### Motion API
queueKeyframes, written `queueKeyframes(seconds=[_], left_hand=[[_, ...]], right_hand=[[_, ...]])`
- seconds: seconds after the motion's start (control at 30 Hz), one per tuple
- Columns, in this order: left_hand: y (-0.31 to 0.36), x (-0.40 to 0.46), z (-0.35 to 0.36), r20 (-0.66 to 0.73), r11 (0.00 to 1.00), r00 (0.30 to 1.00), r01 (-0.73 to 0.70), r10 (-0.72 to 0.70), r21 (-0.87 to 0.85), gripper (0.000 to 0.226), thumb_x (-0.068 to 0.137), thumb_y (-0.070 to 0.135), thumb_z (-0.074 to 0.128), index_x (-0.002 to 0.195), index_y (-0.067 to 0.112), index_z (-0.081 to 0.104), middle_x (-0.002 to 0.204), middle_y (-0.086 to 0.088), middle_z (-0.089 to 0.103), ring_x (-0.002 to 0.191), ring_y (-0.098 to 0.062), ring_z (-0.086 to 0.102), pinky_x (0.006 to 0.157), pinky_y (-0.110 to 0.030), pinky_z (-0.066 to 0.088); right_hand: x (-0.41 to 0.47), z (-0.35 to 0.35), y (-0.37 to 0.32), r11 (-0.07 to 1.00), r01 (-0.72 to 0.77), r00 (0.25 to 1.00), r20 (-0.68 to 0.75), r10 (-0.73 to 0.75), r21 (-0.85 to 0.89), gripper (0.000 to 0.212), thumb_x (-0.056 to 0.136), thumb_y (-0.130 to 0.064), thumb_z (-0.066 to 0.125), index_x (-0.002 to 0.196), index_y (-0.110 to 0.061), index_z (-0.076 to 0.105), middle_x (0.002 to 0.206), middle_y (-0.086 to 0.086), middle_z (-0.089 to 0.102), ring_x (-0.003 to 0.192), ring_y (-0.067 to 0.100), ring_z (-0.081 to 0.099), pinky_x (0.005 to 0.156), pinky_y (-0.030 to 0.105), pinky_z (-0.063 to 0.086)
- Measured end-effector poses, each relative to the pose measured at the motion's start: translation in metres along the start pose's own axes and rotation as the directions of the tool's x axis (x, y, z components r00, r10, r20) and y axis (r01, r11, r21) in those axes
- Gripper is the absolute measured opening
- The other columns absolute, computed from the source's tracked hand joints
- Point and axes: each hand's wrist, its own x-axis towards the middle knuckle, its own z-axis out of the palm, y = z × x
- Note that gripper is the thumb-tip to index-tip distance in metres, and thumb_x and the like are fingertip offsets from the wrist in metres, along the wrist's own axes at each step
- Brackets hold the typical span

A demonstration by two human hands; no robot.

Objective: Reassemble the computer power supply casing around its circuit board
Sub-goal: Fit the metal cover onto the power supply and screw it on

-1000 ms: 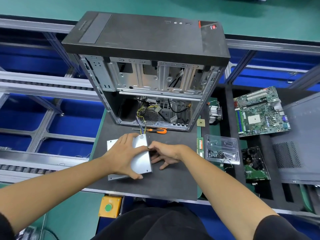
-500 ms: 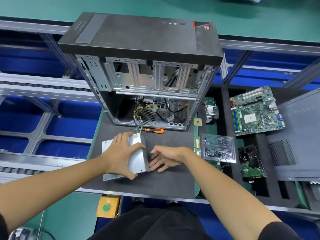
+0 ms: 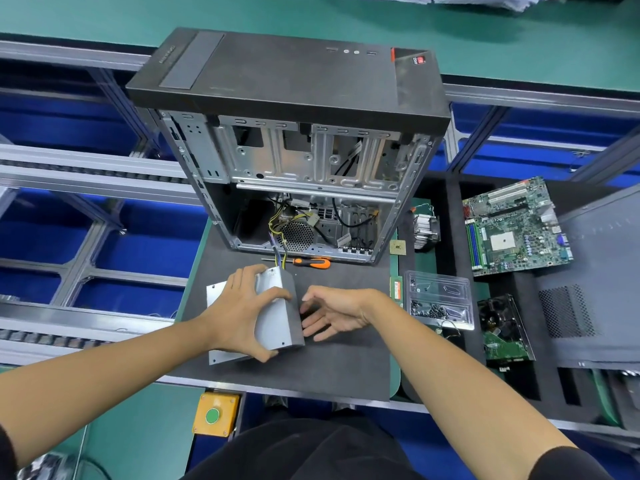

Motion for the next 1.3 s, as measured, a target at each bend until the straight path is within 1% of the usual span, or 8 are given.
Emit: queueKeyframes(seconds=[0.13, 0.33, 0.5, 0.63, 0.77, 0.87, 1.03, 1.3], left_hand=[[0.0, 0.001, 0.001, -0.005, 1.0, 1.0, 0.013, -0.013, -0.009, 0.104, 0.042, 0.082, 0.072, 0.135, 0.048, 0.041, 0.144, -0.013, 0.028, 0.137, -0.036, 0.027, 0.103, -0.052, 0.035], [0.0, 0.0, 0.001, -0.023, 1.0, 1.0, 0.02, -0.021, -0.019, 0.105, 0.043, 0.081, 0.073, 0.137, 0.044, 0.043, 0.144, -0.013, 0.026, 0.135, -0.035, 0.026, 0.103, -0.052, 0.035], [-0.003, -0.004, 0.001, -0.013, 1.0, 1.0, -0.024, 0.024, -0.004, 0.104, 0.042, 0.079, 0.072, 0.136, 0.044, 0.043, 0.143, -0.014, 0.029, 0.133, -0.036, 0.028, 0.102, -0.052, 0.035], [-0.003, -0.003, 0.002, -0.028, 1.0, 1.0, -0.01, 0.01, -0.024, 0.105, 0.041, 0.078, 0.074, 0.135, 0.044, 0.043, 0.142, -0.014, 0.028, 0.133, -0.036, 0.027, 0.103, -0.053, 0.035], [0.0, -0.003, 0.005, -0.054, 0.998, 0.998, -0.035, 0.032, -0.051, 0.105, 0.041, 0.075, 0.076, 0.136, 0.045, 0.043, 0.141, -0.014, 0.028, 0.135, -0.037, 0.025, 0.103, -0.051, 0.032], [0.006, -0.004, 0.007, -0.119, 0.992, 0.992, -0.054, 0.04, -0.117, 0.106, 0.043, 0.076, 0.078, 0.137, 0.045, 0.042, 0.143, -0.011, 0.024, 0.137, -0.035, 0.023, 0.104, -0.047, 0.031], [0.006, -0.009, 0.016, -0.269, 0.945, 0.963, -0.068, -0.022, -0.32, 0.11, 0.045, 0.071, 0.086, 0.138, 0.044, 0.035, 0.148, -0.01, 0.016, 0.14, -0.034, 0.021, 0.112, -0.047, 0.036], [-0.013, -0.02, 0.032, -0.403, 0.894, 0.915, -0.157, -0.028, -0.419, 0.114, 0.051, 0.072, 0.089, 0.144, 0.047, 0.027, 0.16, -0.006, 0.004, 0.152, -0.03, 0.015, 0.117, -0.048, 0.037]], right_hand=[[0.005, -0.001, 0.009, 0.999, 0.025, 0.997, -0.073, -0.027, -0.029, 0.041, 0.098, -0.042, 0.045, 0.127, -0.014, 0.049, 0.129, 0.018, 0.057, 0.12, 0.027, 0.059, 0.11, 0.041, 0.042], [0.015, 0.011, 0.019, 0.99, 0.065, 0.979, -0.202, -0.038, 0.128, 0.045, 0.09, -0.053, 0.05, 0.102, -0.01, 0.057, 0.093, 0.006, 0.059, 0.082, 0.02, 0.059, 0.073, 0.028, 0.046], [0.015, 0.017, 0.022, 0.99, 0.063, 0.972, -0.233, -0.031, 0.129, 0.039, 0.09, -0.051, 0.054, 0.094, -0.013, 0.058, 0.084, 0.003, 0.061, 0.072, 0.018, 0.062, 0.063, 0.025, 0.042], [0.016, 0.024, 0.02, 0.979, 0.082, 0.964, -0.266, -0.03, 0.186, 0.03, 0.091, -0.046, 0.055, 0.094, -0.016, 0.056, 0.082, 0.0, 0.054, 0.071, 0.013, 0.05, 0.07, 0.026, 0.043], [0.025, 0.034, 0.022, 0.968, 0.186, 0.937, -0.326, -0.122, 0.17, 0.038, 0.095, -0.036, 0.052, 0.124, -0.011, 0.053, 0.112, 0.007, 0.059, 0.101, 0.021, 0.057, 0.102, 0.04, 0.048], [0.023, 0.041, 0.018, 0.947, 0.241, 0.933, -0.32, -0.166, 0.213, 0.034, 0.1, -0.036, 0.043, 0.123, -0.013, 0.056, 0.111, 0.01, 0.066, 0.104, 0.026, 0.062, 0.099, 0.046, 0.048], [0.014, 0.035, 0.011, 0.885, 0.462, 0.733, -0.537, -0.417, -0.057, 0.016, 0.099, -0.024, 0.045, 0.085, -0.02, 0.04, 0.085, 0.004, 0.052, 0.067, 0.011, 0.051, 0.056, 0.024, 0.042], [0.015, 0.051, 0.003, 0.806, 0.59, 0.658, -0.551, -0.513, -0.046, 0.013, 0.098, -0.013, 0.047, 0.086, -0.019, 0.046, 0.081, -0.002, 0.061, 0.068, 0.013, 0.056, 0.053, 0.023, 0.043]])
